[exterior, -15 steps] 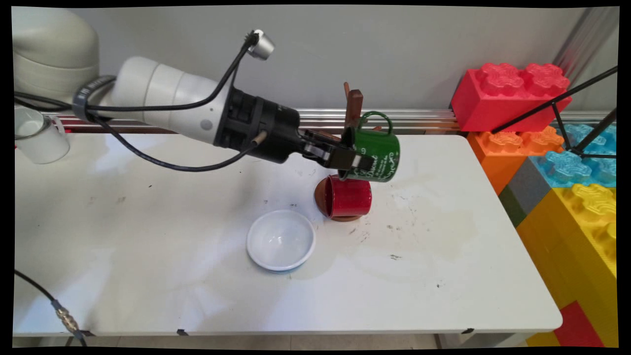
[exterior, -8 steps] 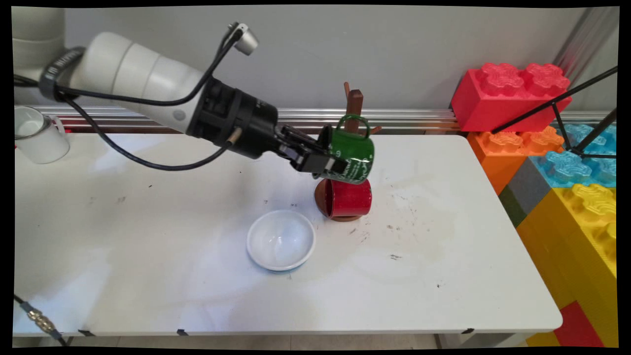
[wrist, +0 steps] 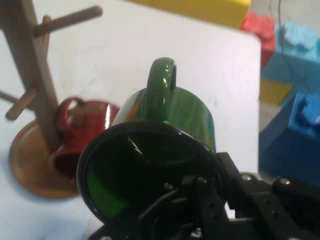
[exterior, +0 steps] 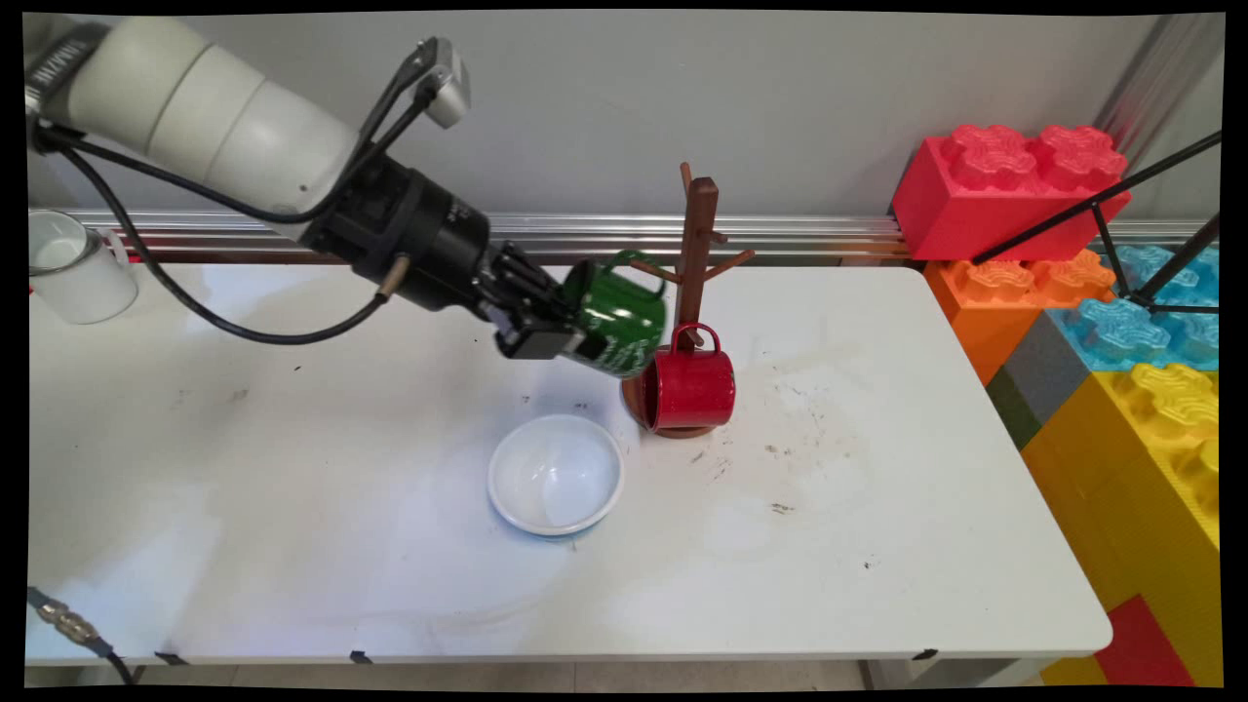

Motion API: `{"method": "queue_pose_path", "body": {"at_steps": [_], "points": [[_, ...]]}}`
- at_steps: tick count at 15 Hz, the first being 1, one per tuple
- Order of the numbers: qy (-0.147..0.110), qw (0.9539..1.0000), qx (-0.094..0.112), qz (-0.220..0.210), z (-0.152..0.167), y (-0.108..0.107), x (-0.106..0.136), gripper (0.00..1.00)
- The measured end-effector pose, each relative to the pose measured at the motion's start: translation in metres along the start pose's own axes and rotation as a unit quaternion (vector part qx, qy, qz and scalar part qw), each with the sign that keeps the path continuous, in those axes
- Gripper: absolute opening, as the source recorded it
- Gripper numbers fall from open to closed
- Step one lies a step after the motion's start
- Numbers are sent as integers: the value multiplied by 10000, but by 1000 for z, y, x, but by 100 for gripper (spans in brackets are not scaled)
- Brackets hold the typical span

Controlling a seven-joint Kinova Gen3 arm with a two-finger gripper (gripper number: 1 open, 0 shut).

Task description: Place the picked object on the table

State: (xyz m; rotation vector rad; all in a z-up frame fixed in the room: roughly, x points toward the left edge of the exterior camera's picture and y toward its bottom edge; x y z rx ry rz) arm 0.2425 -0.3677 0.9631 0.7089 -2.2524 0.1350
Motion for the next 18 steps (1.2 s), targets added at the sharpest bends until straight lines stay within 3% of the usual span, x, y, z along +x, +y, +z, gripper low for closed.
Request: {"method": "queue_pose_path", "body": {"at_steps": [3,8,13,18], "points": [[-431,9983,206,332,-8,-9,-2,0],[-1160,9890,449,803,-11,-30,-5,0],[-1702,9757,577,1257,0,-54,-5,0],[-2277,9575,825,1570,27,-87,-3,0]]}}
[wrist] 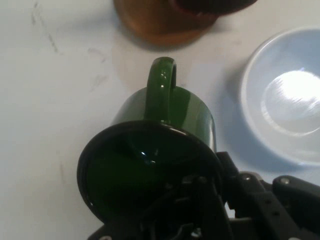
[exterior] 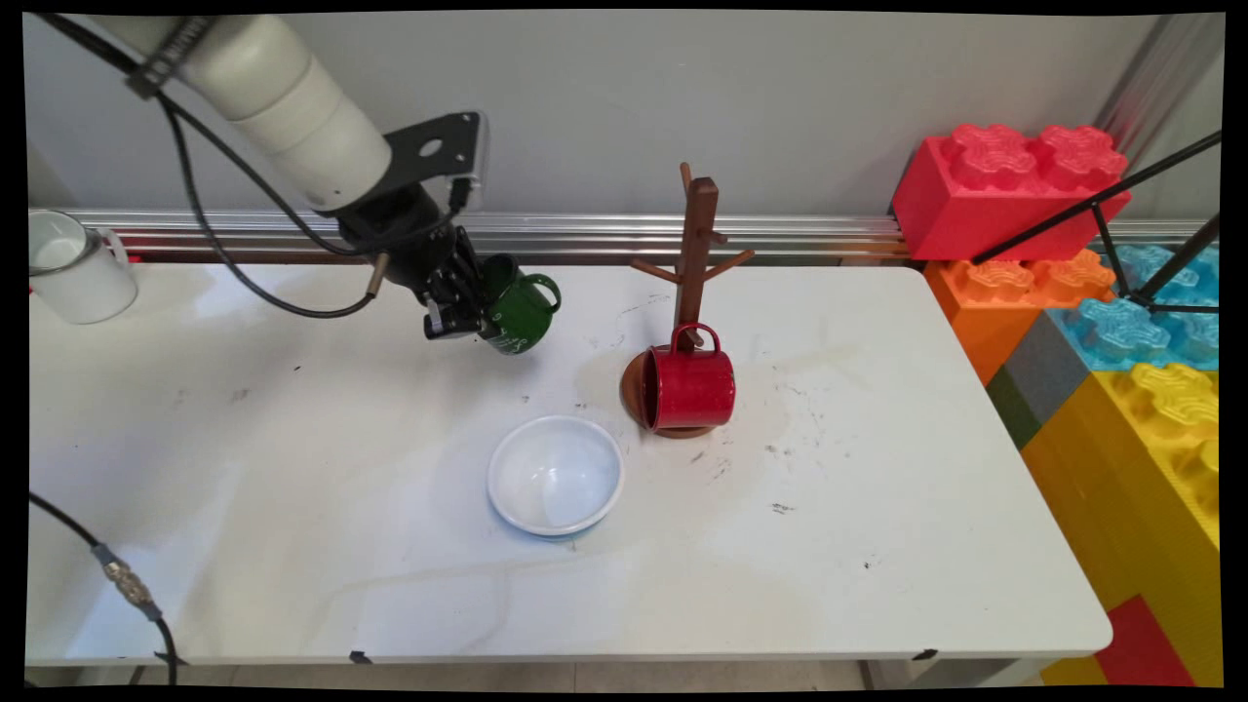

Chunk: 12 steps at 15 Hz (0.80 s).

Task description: Place the picked object on the table

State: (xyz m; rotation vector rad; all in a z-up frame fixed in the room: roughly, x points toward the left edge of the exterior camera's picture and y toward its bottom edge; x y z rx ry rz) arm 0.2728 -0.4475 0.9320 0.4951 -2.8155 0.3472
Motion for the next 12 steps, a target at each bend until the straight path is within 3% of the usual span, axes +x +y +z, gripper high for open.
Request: {"method": "queue_pose_path", "body": {"at_steps": [7,12], "points": [[-641,9977,91,191,48,-17,8,0],[-863,9958,43,298,78,-17,16,0]]}}
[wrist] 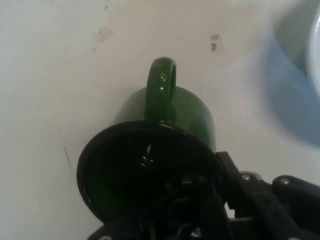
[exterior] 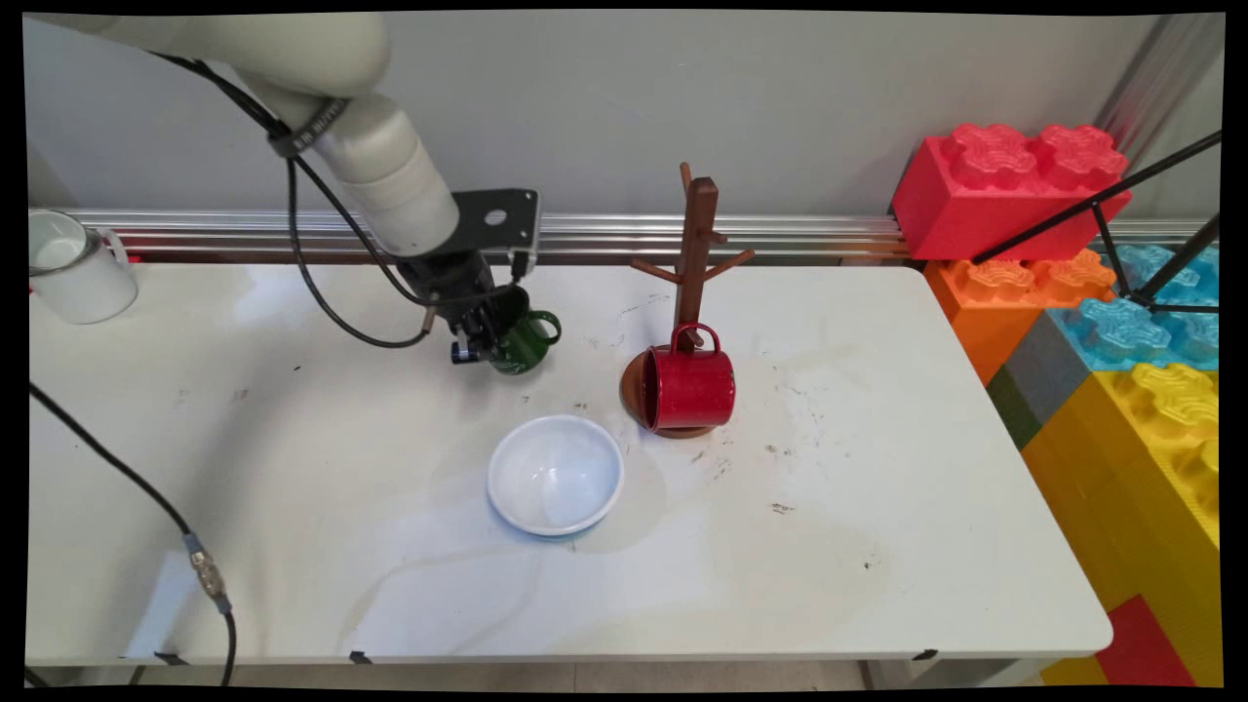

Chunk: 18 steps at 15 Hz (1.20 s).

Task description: Place the picked object on the table

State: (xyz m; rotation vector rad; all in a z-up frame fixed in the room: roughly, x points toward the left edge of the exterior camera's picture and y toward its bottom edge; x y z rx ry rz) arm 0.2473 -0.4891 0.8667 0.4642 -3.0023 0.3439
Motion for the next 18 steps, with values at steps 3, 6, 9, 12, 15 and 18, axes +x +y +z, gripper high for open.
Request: {"method": "queue_pose_path", "body": {"at_steps": [3,6,9,12,15,18], "points": [[-116,9999,-4,49,15,1,6,0],[-203,9998,-44,45,28,4,11,0],[-268,9996,-59,18,39,6,16,0],[-319,9995,-70,-17,48,6,19,0],[-356,9993,-95,-68,54,8,21,0],[-357,9992,-108,-108,59,7,25,100]]}}
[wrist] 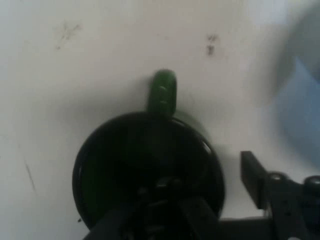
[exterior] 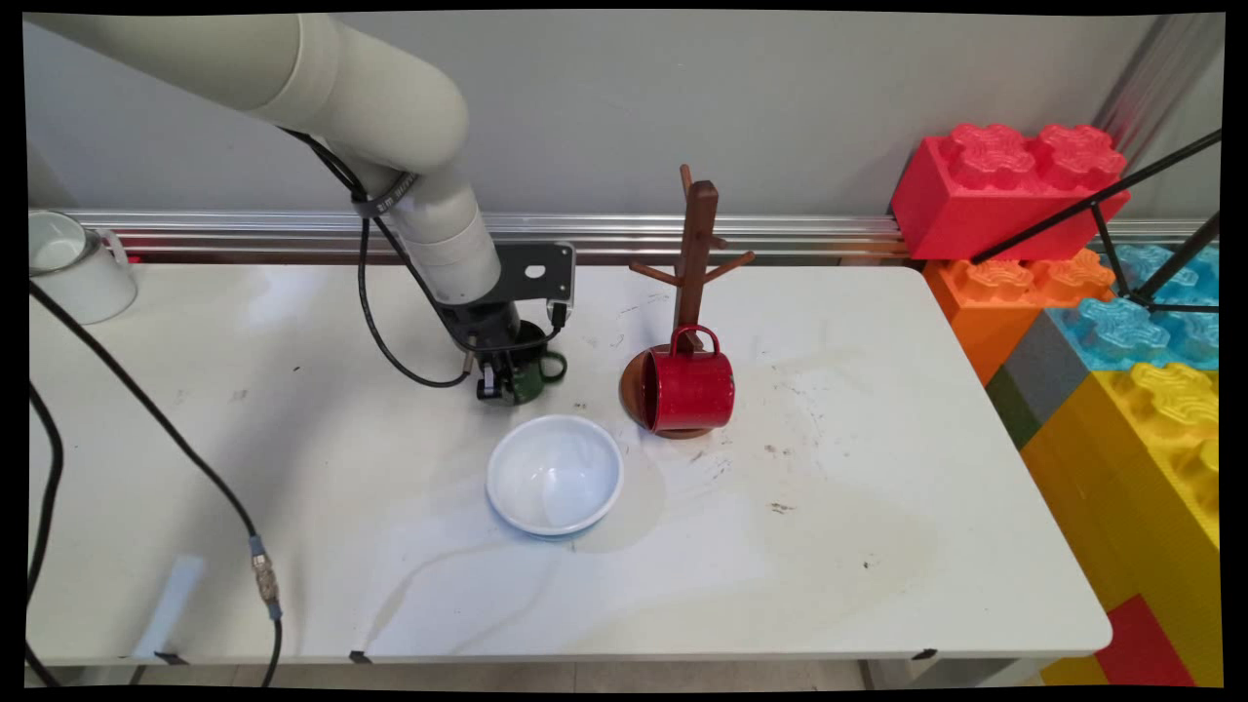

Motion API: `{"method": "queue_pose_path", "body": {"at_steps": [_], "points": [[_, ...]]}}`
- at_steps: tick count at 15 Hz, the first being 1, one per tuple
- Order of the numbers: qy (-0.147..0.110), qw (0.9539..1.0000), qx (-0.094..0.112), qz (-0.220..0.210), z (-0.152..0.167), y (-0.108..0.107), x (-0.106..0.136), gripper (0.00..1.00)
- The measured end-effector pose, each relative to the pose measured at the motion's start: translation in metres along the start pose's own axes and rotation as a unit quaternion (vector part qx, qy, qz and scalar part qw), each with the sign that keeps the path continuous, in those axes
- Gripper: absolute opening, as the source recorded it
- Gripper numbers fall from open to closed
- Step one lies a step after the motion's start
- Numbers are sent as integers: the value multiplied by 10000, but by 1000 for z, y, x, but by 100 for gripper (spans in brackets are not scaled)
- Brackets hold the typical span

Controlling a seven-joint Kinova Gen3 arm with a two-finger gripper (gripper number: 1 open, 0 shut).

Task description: Place the picked object on the table

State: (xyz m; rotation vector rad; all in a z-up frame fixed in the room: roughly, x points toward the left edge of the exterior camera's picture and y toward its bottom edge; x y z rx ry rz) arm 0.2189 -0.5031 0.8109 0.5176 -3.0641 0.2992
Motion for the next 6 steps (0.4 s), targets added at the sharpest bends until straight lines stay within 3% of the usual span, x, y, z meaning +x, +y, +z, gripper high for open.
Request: {"method": "queue_pose_path", "body": {"at_steps": [6], "points": [[55,9999,-37,-151,2,0,4,100]]}}
